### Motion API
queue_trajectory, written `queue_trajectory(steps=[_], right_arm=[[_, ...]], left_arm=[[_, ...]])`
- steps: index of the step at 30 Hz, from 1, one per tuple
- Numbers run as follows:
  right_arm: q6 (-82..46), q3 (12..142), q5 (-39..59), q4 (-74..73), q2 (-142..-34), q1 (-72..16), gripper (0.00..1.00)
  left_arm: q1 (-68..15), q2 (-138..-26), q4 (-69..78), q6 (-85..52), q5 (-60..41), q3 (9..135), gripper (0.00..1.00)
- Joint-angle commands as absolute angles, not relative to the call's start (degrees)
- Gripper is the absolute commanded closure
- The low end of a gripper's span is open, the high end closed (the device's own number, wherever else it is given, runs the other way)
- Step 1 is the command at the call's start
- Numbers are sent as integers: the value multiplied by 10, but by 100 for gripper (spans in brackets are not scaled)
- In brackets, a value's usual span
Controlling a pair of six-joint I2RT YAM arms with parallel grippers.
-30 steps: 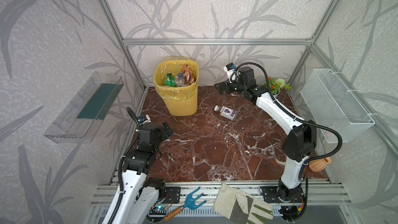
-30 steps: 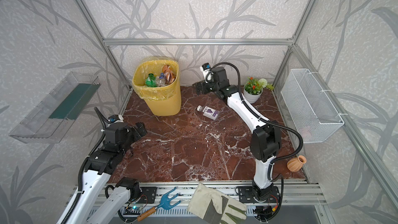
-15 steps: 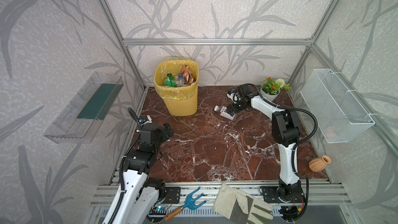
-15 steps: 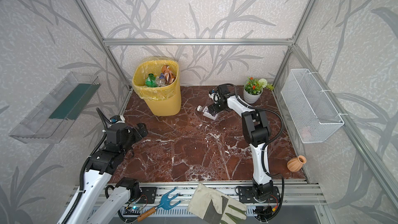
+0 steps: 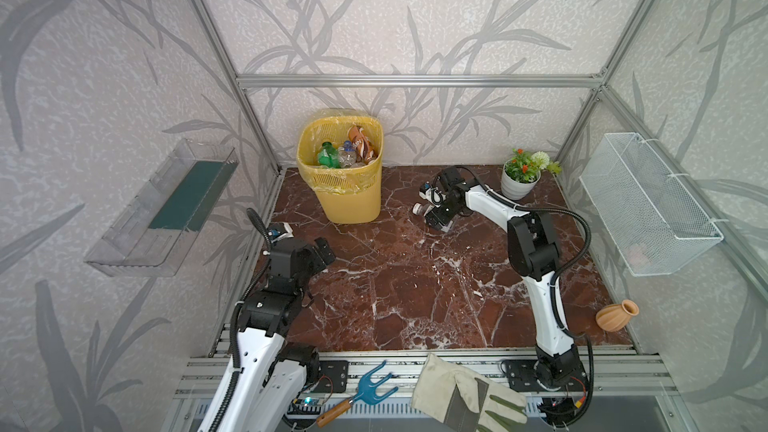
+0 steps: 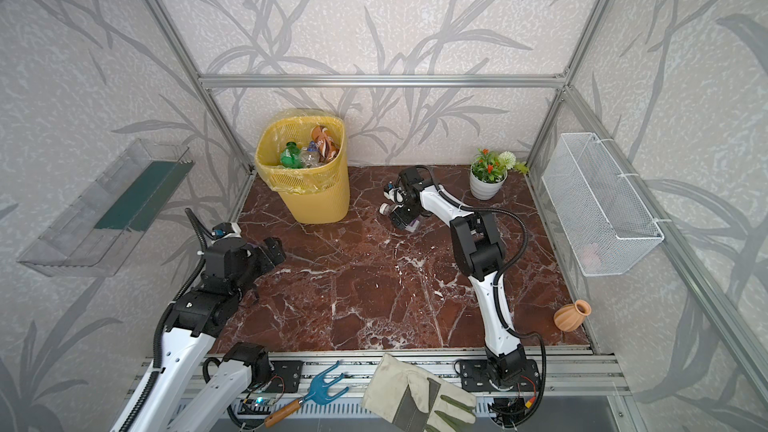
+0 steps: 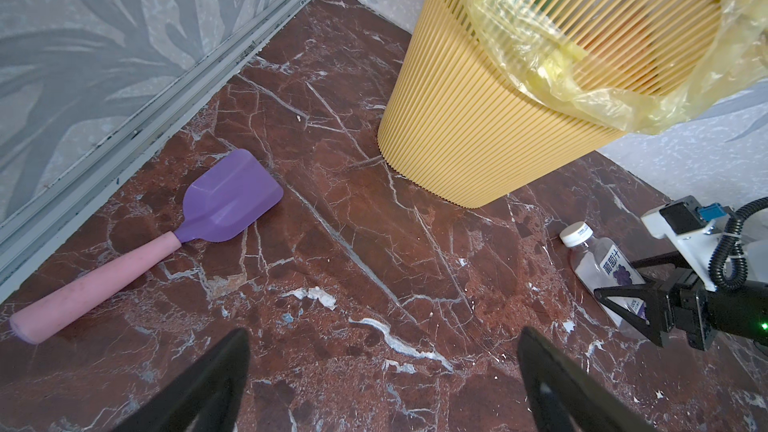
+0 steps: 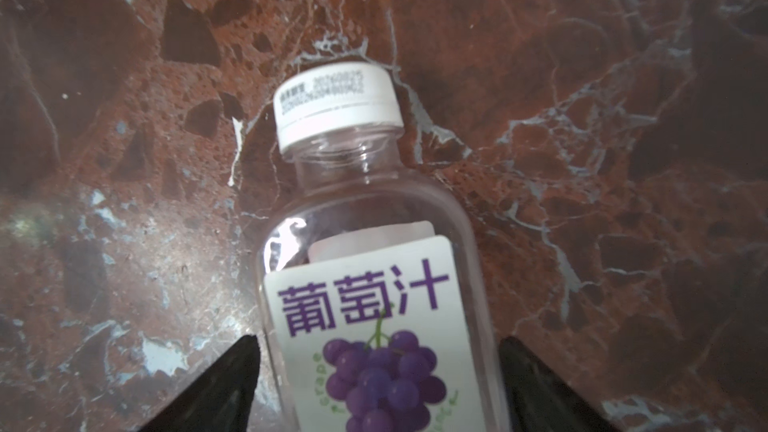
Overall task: Throw the plastic bottles in the bin
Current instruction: 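Lower the right gripper onto the grape-juice bottle and grasp it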
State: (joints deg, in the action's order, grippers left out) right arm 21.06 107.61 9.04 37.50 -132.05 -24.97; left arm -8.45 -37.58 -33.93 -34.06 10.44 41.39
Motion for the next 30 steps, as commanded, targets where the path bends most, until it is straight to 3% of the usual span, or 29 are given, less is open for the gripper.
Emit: queue_trajectory(steps=[1, 5, 10, 20, 30], right_arm=[[222, 1090, 66, 406, -1332, -256, 19], [211, 1083, 59, 402, -1321, -255, 31], [182, 1041, 68, 362, -1270, -254, 36], [43, 892, 208, 177, -1100, -223, 40], [-209, 805, 339, -79, -981, -200, 42]], left_arm=[[-82, -372, -341, -339, 113, 405, 1], [-82, -370, -342, -338, 113, 405, 1], [-83, -369, -342, -342, 113, 404, 1], [-82, -363, -343, -343, 118, 404, 1], [-82, -361, -345, -345, 126, 405, 1]])
